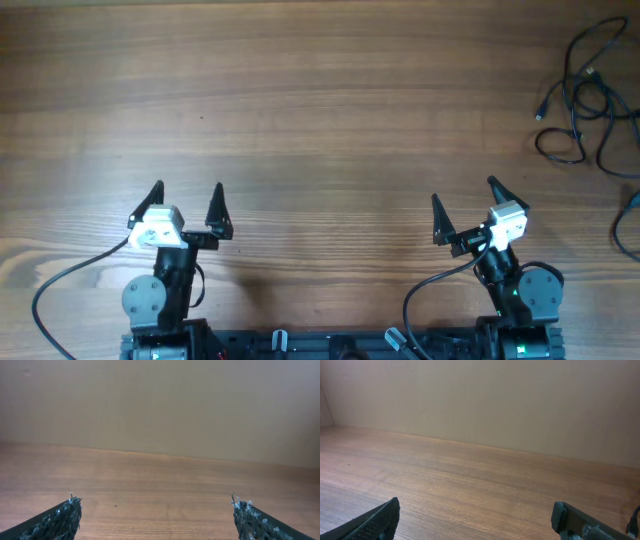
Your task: Untangle cables
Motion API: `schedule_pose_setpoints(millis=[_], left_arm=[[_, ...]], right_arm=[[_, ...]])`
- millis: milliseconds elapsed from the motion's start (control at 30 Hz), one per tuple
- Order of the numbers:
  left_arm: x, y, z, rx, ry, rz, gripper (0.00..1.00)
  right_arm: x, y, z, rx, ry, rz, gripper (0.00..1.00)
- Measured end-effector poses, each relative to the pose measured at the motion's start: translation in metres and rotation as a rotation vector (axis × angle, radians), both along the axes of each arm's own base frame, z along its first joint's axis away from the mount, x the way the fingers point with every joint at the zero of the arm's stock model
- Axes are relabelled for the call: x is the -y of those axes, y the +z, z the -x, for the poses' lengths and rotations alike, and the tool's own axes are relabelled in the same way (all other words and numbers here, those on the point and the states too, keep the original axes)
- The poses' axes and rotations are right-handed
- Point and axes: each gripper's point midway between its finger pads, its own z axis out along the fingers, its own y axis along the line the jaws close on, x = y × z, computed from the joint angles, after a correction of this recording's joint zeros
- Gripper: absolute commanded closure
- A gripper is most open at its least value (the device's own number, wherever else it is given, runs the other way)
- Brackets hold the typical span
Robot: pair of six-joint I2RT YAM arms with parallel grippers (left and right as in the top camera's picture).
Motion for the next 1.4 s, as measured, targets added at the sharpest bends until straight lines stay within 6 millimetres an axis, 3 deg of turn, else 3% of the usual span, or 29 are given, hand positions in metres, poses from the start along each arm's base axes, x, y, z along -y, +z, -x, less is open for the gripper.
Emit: schedule_pose_setpoints(millis=[200,1400], left_arm=[[0.002,-0.033,0.001,-0.093,-0.005,0.007,0.0],[0.002,-0.033,0.001,-0.092,-0.007,0.007,0.0]], right_arm=[[0.0,0.0,0.0,0.0,0.0,0.0,0.0],[0.0,0.0,0.0,0.0,0.0,0.0,0.0]])
